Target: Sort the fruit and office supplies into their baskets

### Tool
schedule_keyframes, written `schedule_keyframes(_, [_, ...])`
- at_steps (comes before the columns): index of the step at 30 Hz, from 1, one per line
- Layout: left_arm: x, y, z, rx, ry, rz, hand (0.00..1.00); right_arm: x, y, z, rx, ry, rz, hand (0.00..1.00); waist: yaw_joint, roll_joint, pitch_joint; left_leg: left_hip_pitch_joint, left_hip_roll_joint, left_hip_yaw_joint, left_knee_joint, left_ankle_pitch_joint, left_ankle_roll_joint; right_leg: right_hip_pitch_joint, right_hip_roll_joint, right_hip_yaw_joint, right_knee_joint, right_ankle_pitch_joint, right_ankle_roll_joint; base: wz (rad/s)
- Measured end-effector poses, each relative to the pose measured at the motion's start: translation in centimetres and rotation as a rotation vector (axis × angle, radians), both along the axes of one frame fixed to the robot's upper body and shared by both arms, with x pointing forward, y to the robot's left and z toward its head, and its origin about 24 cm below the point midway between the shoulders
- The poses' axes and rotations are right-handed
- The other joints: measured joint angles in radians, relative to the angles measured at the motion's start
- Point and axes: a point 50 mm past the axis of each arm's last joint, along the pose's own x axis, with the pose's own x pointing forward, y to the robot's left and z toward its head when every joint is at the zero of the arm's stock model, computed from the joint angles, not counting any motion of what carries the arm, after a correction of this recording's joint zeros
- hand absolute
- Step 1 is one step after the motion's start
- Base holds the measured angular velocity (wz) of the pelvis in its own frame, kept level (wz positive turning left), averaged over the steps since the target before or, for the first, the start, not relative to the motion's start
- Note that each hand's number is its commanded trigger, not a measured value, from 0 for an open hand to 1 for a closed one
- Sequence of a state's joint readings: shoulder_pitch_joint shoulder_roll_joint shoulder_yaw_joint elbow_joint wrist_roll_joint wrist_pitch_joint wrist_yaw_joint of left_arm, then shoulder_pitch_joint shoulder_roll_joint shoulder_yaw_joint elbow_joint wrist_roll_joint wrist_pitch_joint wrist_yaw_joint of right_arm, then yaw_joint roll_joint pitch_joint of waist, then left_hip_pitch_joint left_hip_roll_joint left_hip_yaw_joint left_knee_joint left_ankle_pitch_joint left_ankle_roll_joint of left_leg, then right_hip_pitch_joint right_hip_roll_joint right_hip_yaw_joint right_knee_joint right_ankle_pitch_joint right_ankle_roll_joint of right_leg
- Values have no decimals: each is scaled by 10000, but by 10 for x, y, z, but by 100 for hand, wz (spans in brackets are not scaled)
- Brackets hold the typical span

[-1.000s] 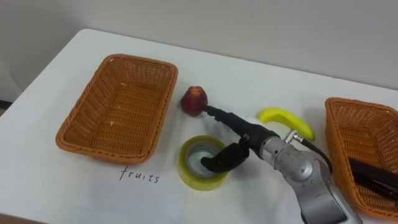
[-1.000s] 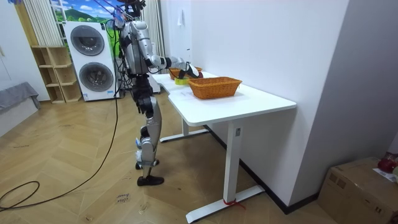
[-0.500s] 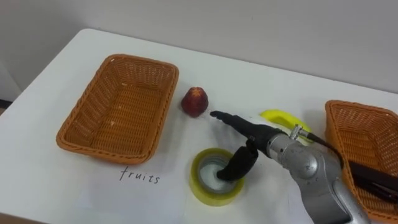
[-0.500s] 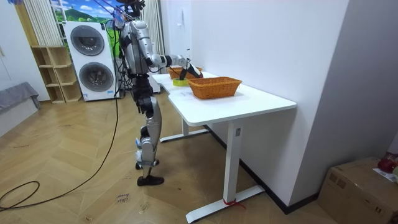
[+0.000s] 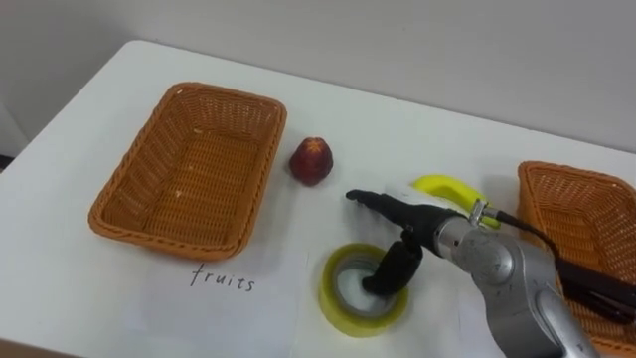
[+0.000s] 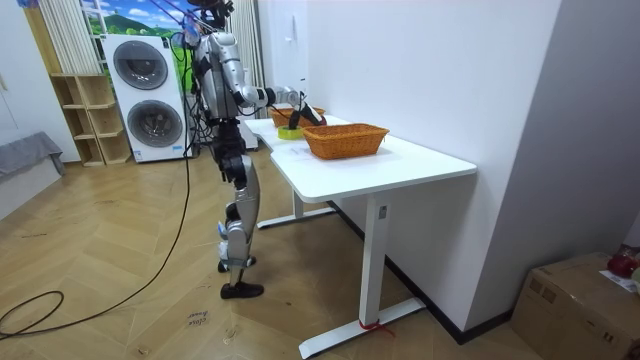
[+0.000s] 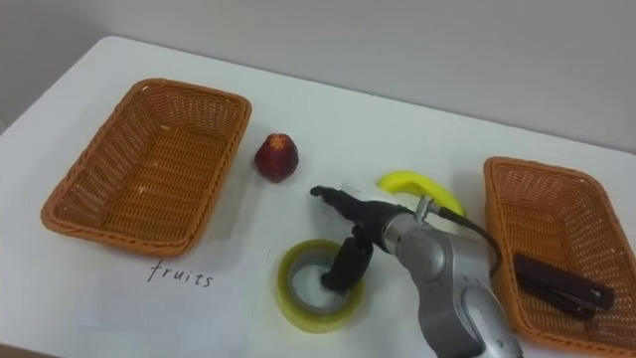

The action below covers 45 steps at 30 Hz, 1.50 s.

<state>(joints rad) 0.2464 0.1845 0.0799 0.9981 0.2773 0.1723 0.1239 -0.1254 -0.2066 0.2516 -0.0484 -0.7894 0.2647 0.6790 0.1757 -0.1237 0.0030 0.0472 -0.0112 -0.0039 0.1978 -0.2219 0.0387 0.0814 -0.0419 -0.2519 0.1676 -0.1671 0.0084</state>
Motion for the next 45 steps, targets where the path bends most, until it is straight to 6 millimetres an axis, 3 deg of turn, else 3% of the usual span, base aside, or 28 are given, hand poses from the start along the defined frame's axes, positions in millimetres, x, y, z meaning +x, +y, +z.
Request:
schedule_keyframes(17, [8, 5, 2, 176, -317, 79, 0, 1, -11, 4, -393, -116, -312, 100, 236, -83, -41, 42, -2, 8, -13, 4, 4, 15, 0, -8, -6, 0, 0, 0])
schedule_keyframes(27, [14, 6, 3, 385, -488, 48, 0, -1, -11, 3, -315, 181, -285, 100, 217, -101, -13, 68, 3, 10, -8, 3, 4, 20, 5, 22, -4, 0, 0, 0])
schedule_keyframes(39, [27, 6, 5, 721, -940, 87, 0, -1, -11, 5, -128, 89, -224, 100, 222, 20, 71, 39, 4, 39, -11, 3, 3, 30, 15, 80, -4, 0, 0, 0])
schedule_keyframes(45, [30, 6, 5, 725, -1014, 41, 0, -2, -11, 6, -79, 82, -185, 100, 201, 113, 71, 60, 8, 81, -22, 2, 4, 28, 17, 123, -4, 0, 0, -1])
